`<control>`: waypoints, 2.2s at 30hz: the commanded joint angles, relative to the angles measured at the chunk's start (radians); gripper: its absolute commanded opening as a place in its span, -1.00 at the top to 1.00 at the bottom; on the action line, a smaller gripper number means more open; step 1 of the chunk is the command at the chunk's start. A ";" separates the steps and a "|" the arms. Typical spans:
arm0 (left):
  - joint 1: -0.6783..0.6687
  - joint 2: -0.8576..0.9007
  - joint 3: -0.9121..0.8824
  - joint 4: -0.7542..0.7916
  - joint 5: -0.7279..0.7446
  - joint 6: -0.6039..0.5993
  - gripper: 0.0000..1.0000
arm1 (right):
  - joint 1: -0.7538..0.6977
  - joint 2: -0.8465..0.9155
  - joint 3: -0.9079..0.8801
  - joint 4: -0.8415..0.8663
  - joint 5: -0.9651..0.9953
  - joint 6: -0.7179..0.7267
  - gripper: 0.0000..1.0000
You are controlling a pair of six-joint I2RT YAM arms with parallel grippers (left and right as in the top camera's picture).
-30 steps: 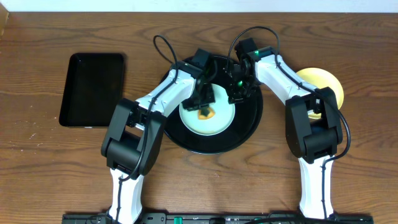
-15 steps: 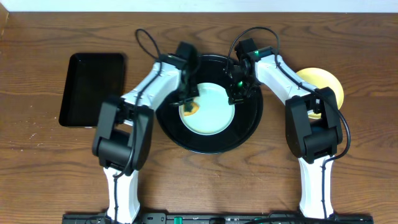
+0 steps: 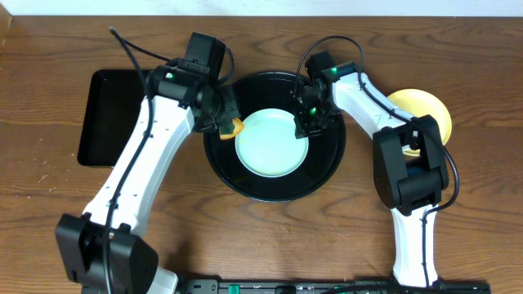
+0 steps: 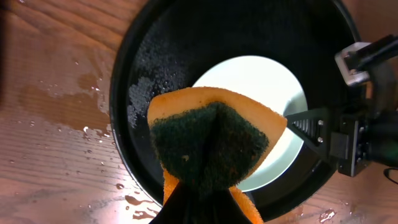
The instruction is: Clean dirty plates on tray and stack at the side
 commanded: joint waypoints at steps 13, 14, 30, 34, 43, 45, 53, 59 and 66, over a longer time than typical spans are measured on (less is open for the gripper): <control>0.063 0.047 0.010 -0.003 -0.069 0.078 0.84 | -0.021 0.005 -0.029 -0.048 -0.063 -0.069 0.97; 0.076 0.047 0.010 -0.003 -0.069 0.078 0.84 | -0.035 -0.014 -0.029 -0.054 -0.075 -0.081 0.97; 0.253 0.048 0.009 -0.003 -0.070 0.078 0.75 | -0.123 -0.289 -0.029 -0.002 0.217 -0.037 0.97; 0.254 0.048 0.001 -0.003 -0.070 0.078 0.75 | -0.101 -0.335 -0.029 0.023 0.369 0.021 0.98; 0.254 0.048 -0.023 -0.002 -0.070 0.077 0.75 | 0.051 -0.406 -0.029 0.029 0.797 0.124 0.97; 0.254 0.048 -0.023 -0.002 -0.070 0.077 0.75 | 0.110 -0.407 -0.029 0.027 0.918 0.148 0.97; 0.254 0.048 -0.023 -0.002 -0.070 0.077 0.75 | 0.293 -0.406 -0.030 0.025 1.266 0.204 0.98; 0.254 0.048 -0.023 -0.002 -0.070 0.077 0.75 | 0.347 -0.406 -0.030 0.024 1.327 0.204 0.97; 0.254 0.048 -0.023 -0.002 -0.069 0.077 0.75 | 0.350 -0.406 -0.030 0.009 1.353 0.219 0.98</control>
